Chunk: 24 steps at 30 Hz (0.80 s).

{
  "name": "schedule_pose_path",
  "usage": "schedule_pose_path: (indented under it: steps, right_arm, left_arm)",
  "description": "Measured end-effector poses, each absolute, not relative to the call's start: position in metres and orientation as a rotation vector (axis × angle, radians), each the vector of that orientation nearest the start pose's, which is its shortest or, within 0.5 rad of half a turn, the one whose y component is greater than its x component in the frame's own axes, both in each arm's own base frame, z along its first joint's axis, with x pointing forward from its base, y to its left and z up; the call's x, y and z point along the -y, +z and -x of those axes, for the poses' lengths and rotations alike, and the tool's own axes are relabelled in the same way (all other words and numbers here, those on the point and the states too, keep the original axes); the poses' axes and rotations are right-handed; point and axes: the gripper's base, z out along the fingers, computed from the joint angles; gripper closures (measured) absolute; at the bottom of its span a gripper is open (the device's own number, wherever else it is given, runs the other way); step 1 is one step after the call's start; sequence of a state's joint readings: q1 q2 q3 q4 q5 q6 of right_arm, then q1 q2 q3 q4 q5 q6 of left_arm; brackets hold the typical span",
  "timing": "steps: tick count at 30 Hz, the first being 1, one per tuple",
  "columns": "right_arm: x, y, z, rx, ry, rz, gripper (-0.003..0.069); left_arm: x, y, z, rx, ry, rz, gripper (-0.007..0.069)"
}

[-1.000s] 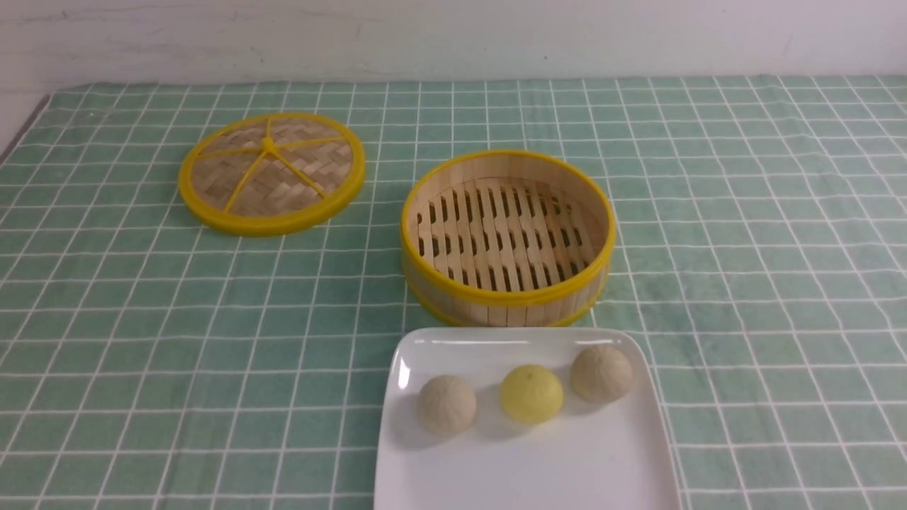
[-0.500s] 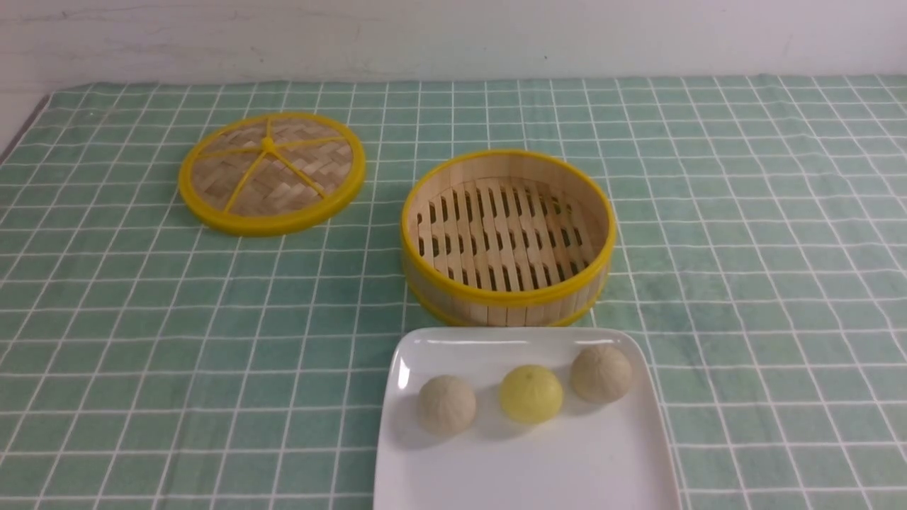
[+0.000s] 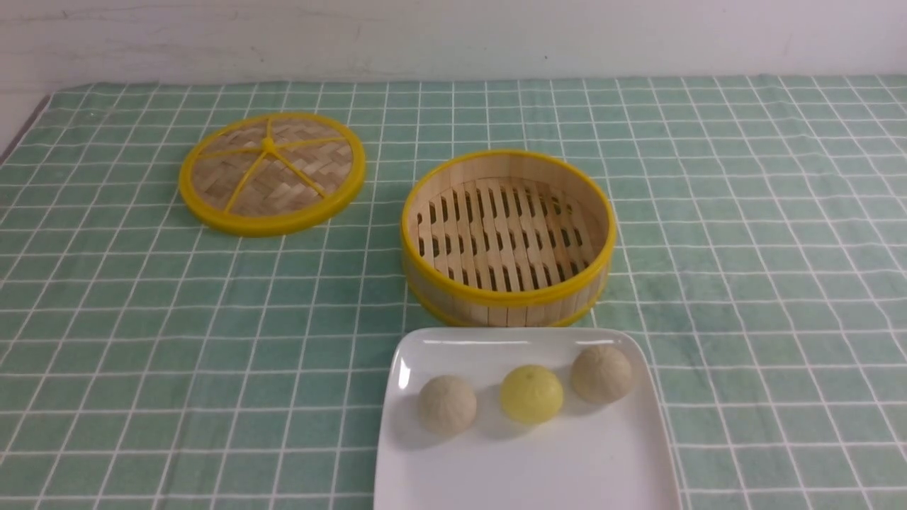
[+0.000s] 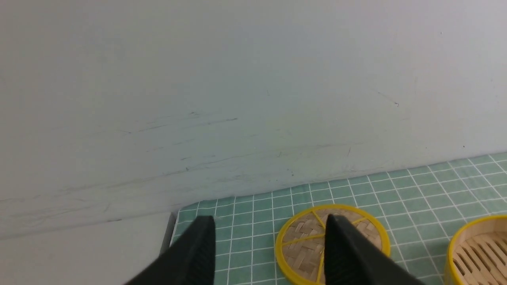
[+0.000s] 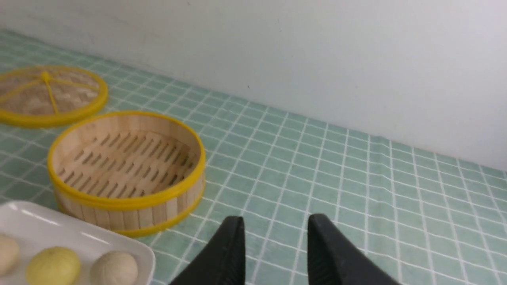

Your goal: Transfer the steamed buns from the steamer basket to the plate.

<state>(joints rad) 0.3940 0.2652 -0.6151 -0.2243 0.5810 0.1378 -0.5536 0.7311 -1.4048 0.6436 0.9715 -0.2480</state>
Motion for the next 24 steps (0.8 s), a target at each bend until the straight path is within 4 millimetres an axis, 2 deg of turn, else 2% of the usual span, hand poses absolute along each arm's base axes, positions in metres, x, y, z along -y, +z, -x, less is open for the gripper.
schedule_pose_path:
  steps: [6, 16, 24]
  right_arm:
    - [-0.006, 0.317, -0.04, -1.653, 0.288, 0.162, 0.0409]
    - [0.003, 0.302, -0.025, -1.711, 0.279, 0.126, 0.0413]
    - [0.001, 0.275, -0.03, -1.848, 0.241, 0.138, 0.0414]
  left_arm:
    - [-0.006, 0.521, -0.075, -1.651, 0.126, -0.196, 0.0238]
    - [-0.006, 0.521, -0.075, -1.651, 0.114, -0.197, 0.0238]
    - [-0.004, 0.521, -0.075, -1.645, 0.098, -0.201, 0.0238]
